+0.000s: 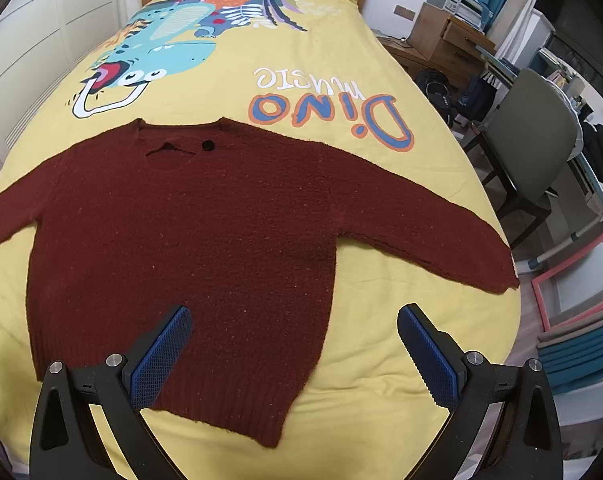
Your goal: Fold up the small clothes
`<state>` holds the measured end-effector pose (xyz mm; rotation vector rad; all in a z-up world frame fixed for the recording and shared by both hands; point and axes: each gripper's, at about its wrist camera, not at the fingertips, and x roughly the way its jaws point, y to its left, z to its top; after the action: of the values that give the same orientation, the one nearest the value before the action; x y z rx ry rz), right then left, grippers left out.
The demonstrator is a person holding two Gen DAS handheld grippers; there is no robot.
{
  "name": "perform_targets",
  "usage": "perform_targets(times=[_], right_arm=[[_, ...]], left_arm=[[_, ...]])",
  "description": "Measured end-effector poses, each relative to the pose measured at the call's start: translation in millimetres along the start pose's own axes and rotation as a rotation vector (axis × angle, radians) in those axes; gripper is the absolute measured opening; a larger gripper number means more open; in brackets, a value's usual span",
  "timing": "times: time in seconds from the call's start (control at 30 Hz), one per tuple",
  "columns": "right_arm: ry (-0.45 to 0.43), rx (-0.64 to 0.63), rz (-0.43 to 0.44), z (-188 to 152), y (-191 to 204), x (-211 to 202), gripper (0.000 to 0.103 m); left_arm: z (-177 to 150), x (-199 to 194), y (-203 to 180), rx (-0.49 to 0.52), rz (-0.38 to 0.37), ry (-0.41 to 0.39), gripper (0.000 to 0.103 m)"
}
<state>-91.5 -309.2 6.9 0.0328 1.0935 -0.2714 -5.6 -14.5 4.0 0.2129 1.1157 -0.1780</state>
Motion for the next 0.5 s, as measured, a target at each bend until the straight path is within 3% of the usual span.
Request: perform_targets(times=[0.37,0.5], right_arm=[[-0.014,0.035,0.026,2.1,-7.8,3.2,0.102],[-0.049,0.08,0.041,8.5,-24.5,10.2,0.102]], left_arm=[[6.5,1.7,-3.0,0.002,-0.01,-0.012,0.102],[17.8,4.4,-5.4,0.021,-0.055,-0.041,0.102]])
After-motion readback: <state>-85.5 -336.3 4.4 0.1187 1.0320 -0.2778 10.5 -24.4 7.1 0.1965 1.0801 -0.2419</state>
